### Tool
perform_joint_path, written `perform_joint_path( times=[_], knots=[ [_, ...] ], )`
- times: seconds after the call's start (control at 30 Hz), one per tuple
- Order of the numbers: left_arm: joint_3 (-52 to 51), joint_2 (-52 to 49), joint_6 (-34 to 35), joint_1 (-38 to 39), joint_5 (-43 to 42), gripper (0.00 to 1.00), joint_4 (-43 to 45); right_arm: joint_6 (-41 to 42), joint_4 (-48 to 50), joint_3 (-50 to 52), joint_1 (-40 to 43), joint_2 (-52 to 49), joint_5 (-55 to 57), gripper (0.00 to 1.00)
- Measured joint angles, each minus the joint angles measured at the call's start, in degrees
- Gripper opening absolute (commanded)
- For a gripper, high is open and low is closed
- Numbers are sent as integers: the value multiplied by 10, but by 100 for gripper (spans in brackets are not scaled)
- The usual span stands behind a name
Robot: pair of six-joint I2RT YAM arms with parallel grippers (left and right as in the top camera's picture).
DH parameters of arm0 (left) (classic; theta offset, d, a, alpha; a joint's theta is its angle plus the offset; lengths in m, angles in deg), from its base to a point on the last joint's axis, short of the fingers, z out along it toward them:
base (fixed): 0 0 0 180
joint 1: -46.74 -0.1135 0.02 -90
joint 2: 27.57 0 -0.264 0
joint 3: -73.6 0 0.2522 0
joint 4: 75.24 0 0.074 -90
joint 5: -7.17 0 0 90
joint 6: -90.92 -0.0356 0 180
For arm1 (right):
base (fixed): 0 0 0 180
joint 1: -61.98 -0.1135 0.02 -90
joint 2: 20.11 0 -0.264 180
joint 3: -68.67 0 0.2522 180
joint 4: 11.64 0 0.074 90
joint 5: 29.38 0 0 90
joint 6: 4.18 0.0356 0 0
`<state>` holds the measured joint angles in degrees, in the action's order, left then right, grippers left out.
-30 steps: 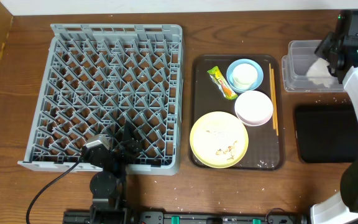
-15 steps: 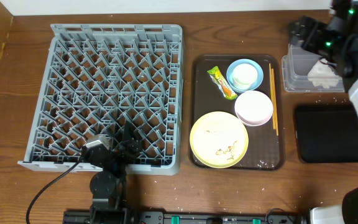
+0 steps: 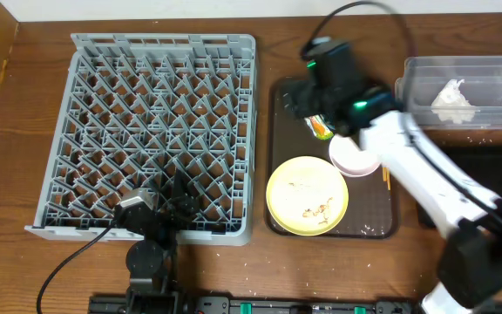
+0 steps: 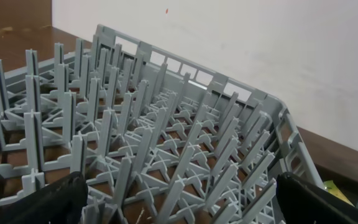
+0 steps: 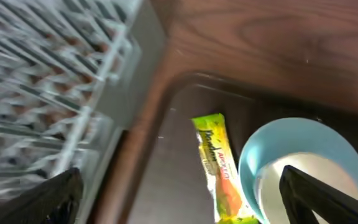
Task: Sort waste into correct bins and load items into the dishwasher
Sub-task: 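Move the right gripper back to the yellow snack wrapper and grasp it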
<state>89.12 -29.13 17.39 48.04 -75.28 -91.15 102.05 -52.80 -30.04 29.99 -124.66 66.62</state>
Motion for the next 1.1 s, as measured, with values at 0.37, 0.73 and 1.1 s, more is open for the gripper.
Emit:
perform_joint_path(
  times=[0.37, 0.73, 1.1],
  knots=[
    [0, 0, 0, 0, 0, 98, 0, -54, 3, 0, -24, -118, 48, 81],
    [0, 0, 0, 0, 0, 98, 0, -65, 10, 0, -24, -149, 45, 66],
    [0, 0, 0, 0, 0, 98, 0, -68, 4, 0, -24, -183, 51, 53]
  ],
)
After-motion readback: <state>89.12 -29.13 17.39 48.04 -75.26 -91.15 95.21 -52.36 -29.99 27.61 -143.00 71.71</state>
